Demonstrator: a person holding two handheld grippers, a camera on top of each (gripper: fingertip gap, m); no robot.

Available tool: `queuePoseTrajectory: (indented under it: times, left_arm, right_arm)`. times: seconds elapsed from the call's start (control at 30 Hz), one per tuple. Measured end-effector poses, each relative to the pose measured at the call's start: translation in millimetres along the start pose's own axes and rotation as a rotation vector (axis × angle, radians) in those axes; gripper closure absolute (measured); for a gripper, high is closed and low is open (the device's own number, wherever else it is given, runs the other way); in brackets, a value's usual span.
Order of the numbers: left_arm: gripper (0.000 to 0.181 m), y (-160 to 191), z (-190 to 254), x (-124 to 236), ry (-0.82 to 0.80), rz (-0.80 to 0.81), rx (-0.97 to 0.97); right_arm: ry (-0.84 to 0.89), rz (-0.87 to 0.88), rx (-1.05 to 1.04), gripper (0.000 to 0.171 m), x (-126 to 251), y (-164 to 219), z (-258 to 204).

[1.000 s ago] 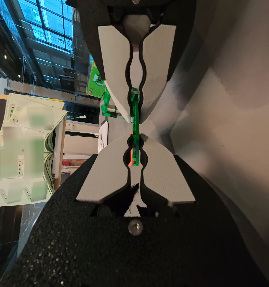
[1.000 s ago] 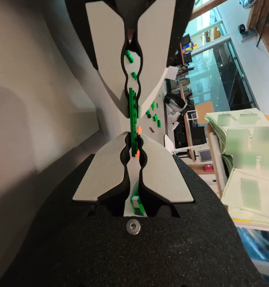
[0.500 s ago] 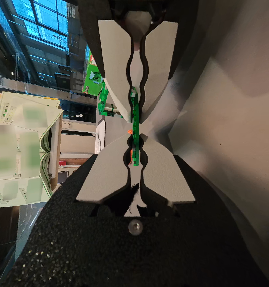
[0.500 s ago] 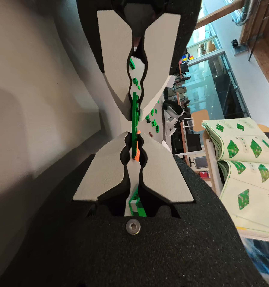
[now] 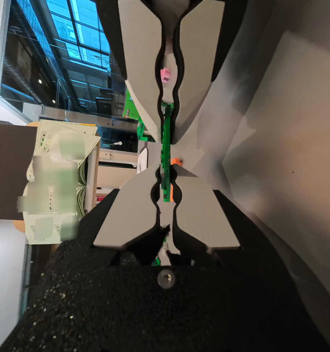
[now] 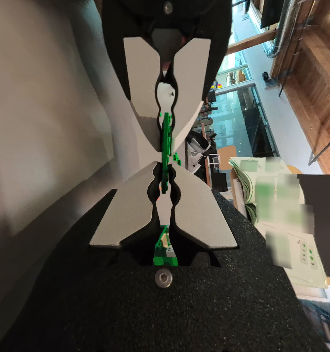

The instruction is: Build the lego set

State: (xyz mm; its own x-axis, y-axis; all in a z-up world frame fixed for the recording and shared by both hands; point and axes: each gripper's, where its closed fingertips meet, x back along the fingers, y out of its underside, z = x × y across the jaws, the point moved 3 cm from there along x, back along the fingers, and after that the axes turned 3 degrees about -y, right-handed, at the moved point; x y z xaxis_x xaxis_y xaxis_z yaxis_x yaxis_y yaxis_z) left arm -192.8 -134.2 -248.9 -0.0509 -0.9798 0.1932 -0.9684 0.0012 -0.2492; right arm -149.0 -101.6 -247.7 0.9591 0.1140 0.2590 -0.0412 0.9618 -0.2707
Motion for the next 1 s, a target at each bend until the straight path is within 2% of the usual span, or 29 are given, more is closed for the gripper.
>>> queuePoseTrajectory:
  times: [0.1, 0.17, 0.23, 0.4, 0.77, 1.0]
  left_arm:
    - [0.175, 1.0, -5.4, 0.7, -0.076, 0.002, -0.060]
    - [0.175, 7.3, -10.4, 1.8, -0.131, -0.023, -0.120]
    - [0.175, 14.4, -13.9, 3.7, -0.172, -0.035, -0.153]
    - [0.175, 27.1, -19.8, 4.1, -0.204, -0.064, -0.132]
    - [0.175, 29.3, -14.1, 0.9, -0.205, -0.071, -0.195]
    - [0.175, 38.7, -12.3, -0.9, -0.152, -0.086, -0.100]
  right_arm:
    - [0.032, 0.085, -0.154, 0.161, 1.4, 1.2, 6.3]
    - [0.075, 0.117, -0.219, 0.143, 4.2, 8.1, 13.0]
    - [0.130, 0.181, -0.271, 0.138, 9.7, 11.6, 19.7]
    - [0.166, 0.237, -0.346, 0.136, 9.4, 12.9, 24.8]
    - [0.122, 0.290, -0.143, 0.138, 7.2, -7.2, 6.4]
    - [0.140, 0.315, -0.266, 0.144, 8.4, -0.1, 17.4]
